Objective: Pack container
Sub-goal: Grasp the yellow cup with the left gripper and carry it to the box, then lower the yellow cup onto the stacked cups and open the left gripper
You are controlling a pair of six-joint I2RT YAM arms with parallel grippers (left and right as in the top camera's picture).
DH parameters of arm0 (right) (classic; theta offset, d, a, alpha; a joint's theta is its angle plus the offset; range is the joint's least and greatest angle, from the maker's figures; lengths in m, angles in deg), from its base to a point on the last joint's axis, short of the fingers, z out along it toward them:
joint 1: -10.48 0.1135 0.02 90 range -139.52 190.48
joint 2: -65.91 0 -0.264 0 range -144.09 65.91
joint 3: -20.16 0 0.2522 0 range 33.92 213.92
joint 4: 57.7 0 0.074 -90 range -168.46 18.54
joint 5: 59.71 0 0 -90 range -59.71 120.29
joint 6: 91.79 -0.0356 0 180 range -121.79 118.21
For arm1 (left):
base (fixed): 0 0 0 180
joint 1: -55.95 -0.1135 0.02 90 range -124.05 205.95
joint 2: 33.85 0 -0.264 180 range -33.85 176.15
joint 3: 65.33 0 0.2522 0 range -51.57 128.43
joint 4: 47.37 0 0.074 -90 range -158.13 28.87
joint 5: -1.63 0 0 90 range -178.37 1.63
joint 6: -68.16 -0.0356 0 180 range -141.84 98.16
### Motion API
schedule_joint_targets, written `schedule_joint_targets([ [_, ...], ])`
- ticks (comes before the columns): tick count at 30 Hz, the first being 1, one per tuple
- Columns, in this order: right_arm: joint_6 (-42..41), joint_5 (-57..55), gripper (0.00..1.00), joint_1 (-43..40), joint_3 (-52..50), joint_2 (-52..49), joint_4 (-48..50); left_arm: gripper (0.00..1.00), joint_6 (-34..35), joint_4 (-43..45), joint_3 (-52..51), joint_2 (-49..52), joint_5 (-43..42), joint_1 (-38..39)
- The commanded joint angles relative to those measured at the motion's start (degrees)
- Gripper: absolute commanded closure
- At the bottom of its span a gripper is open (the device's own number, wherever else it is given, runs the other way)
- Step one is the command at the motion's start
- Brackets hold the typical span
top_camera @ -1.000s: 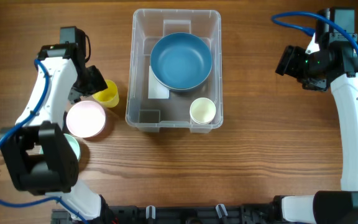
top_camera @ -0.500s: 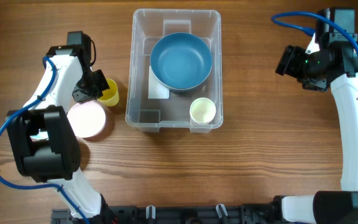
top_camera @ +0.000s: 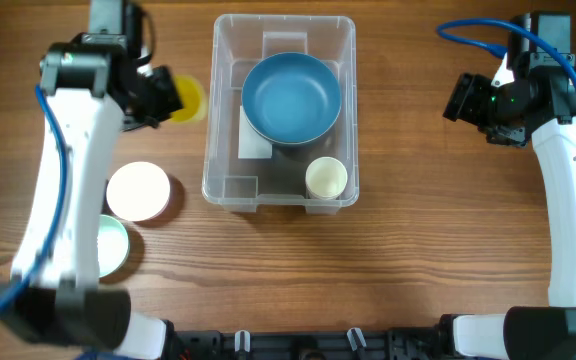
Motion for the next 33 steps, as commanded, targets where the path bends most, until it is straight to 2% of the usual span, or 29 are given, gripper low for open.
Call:
schedule_joint_targets([
  [1,0.3,0.1,0.20,0.0,-0.3,-0.8,-0.4,0.96,5.0,-0.2,1.5,-3.0,-1.9,11.3],
  [6,0.3,0.1,0.20,0.0,-0.3,-0.8,-0.4,0.96,10.1,1.3,1.5,1.5,-1.9,25.8],
  [13,0.3,0.1,0.20,0.0,-0.3,-0.8,-0.5,0.96,10.3,1.5,1.5,9.5,-1.9,34.3],
  [30,0.3,0.1,0.20,0.0,-0.3,-0.8,-0.9,0.96,10.4,-1.1,1.5,11.3,-1.9,35.3],
  [31,0.3,0.0,0.20,0.0,-0.3,-0.8,-0.9,0.92,10.4,-1.1,1.5,11.3,-1.9,35.3],
  [33,0.4,0.0,0.20,0.0,-0.3,-0.8,-0.8,0.73,10.4,-1.1,1.5,11.3,-1.9,35.3],
])
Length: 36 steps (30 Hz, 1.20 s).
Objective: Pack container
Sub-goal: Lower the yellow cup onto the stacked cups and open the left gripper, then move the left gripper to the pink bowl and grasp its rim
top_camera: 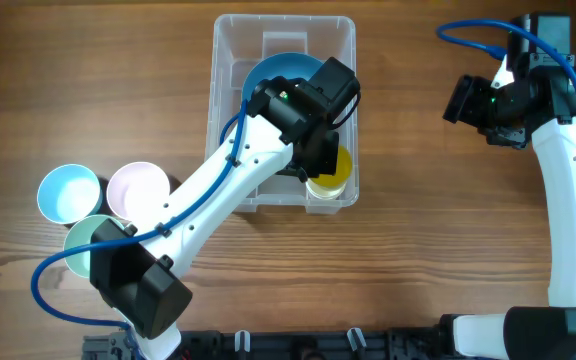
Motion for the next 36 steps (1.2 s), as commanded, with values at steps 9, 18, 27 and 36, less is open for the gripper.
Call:
schedule_joint_targets([
  [9,0.3,0.0,0.20,0.0,-0.3,-0.8,-0.1,0.52,0.8,0.1,0.0,-0.8,4.4,-0.9],
  [18,1.0,0.1,0.20,0.0,-0.3,-0.8,0.0,0.38,0.9,-2.5,-0.1,-19.1,11.6,-28.7],
  [27,1.6,0.1,0.20,0.0,-0.3,-0.8,0.0,0.37,1.1,-0.2,-11.8,-16.0,8.5,-47.7],
  [36,1.7,0.1,0.20,0.0,-0.3,-0.8,0.1,0.31,1.0,11.0,-28.8,-7.0,8.1,-48.0],
])
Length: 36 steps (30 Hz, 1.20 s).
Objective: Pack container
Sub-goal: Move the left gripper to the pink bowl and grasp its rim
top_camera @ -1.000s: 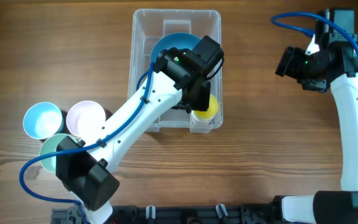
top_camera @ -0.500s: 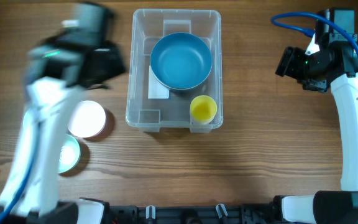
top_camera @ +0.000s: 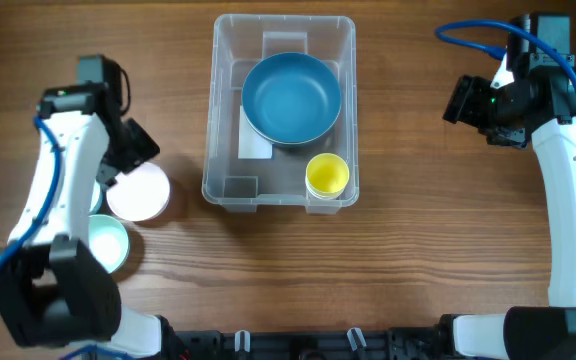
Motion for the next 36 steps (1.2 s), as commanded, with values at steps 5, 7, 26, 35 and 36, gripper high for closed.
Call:
schedule_joint_targets([
  [5,1.0,0.0,0.20,0.0,-0.3,-0.8,0.1,0.31,0.1,5.7,-3.7,7.1,-3.8,-0.3],
  [7,1.0,0.0,0.20,0.0,-0.3,-0.8,0.1,0.31,-0.1,6.4,-3.7,7.6,-4.7,-0.3],
  [26,1.1,0.1,0.19,0.0,-0.3,-0.8,0.3,0.38,-0.1,12.8,-9.6,7.7,-6.3,-0.2],
  [35,1.1,0.0,0.19,0.0,-0.3,-0.8,0.1,0.72,-0.1,13.9,-9.7,9.6,-6.3,-0.1],
  [36,1.1,0.1,0.19,0.0,-0.3,-0.8,0.1,0.76,-0.1,14.0,-9.7,10.2,-6.3,-0.1],
])
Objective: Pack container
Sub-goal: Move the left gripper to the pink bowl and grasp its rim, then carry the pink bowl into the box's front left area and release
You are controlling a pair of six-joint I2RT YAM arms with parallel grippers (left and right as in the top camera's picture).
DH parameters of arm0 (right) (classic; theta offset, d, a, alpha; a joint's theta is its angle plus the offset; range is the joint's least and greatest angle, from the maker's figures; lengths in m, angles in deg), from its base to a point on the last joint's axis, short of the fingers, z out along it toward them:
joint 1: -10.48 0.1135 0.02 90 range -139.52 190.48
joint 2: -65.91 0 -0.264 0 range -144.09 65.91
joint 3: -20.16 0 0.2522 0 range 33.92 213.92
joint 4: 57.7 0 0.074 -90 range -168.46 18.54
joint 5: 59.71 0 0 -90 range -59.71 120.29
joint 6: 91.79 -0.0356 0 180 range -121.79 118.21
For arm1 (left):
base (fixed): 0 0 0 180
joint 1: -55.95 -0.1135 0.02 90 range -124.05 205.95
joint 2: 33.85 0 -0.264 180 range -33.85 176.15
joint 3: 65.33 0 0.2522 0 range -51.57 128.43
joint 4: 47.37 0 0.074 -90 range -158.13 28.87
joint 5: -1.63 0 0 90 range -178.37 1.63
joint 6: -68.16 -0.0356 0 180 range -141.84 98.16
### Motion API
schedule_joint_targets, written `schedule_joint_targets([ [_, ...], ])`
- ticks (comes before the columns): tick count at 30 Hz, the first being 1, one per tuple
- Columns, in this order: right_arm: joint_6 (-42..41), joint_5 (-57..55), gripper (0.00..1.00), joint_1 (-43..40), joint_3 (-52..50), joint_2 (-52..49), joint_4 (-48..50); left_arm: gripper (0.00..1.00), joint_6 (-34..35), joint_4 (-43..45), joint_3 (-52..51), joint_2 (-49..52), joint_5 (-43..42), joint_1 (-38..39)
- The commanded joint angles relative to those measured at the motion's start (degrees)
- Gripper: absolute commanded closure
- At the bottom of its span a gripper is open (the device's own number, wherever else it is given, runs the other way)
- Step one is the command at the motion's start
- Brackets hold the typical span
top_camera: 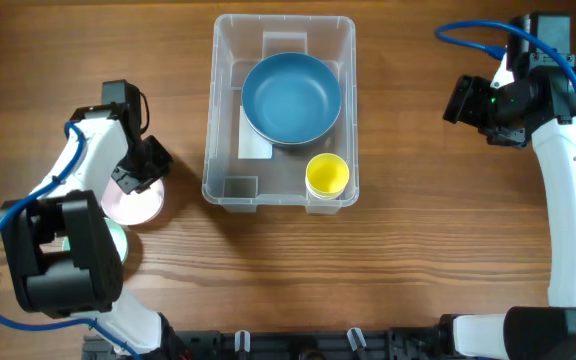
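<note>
The clear plastic container (218, 110) stands at the table's far middle. A blue bowl (291, 97) lies in it, with a yellow cup (327, 175) at its near right corner. A pink cup (133, 204) stands on the table to the left. My left gripper (134, 180) is low over the pink cup's far rim; its fingers are hidden by the wrist. A pale green cup (118, 240) peeks out from under the left arm. My right gripper (456, 100) hangs at the far right, away from everything.
A white flat piece (255, 140) lies in the container under the bowl. The left arm's base link (63, 250) covers part of the cups at the near left. The right arm (568, 190) runs along the right edge.
My left gripper has moved from just left of the pink cup to over its far rim. The light blue cup is no longer visible. The right arm has not moved.
My left gripper first held the yellow cup at the far left of the table. Then it reached into the container's near right corner with it. Then the yellow cup sat in the cream cup and the gripper was back by the pink cup, where it now hovers.
</note>
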Motion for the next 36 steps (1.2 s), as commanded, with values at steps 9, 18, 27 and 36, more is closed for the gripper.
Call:
schedule_joint_targets([
  [9,0.6,0.1,0.19,0.0,-0.3,-0.8,-0.1,0.91,-0.1,1.2,-0.3,3.8,-0.7,0.2],
  [18,0.7,0.1,0.19,0.0,-0.3,-0.8,-0.2,0.96,-4.6,-7.4,13.7,0.7,-0.7,6.4],
  [27,0.7,0.1,0.19,0.0,-0.3,-0.8,0.1,0.96,-4.6,-15.7,29.9,-6.2,-0.3,21.4],
  [36,0.7,0.1,0.19,0.0,-0.3,-0.8,0.0,0.96,-4.4,-18.1,29.4,-2.4,3.9,39.2],
])
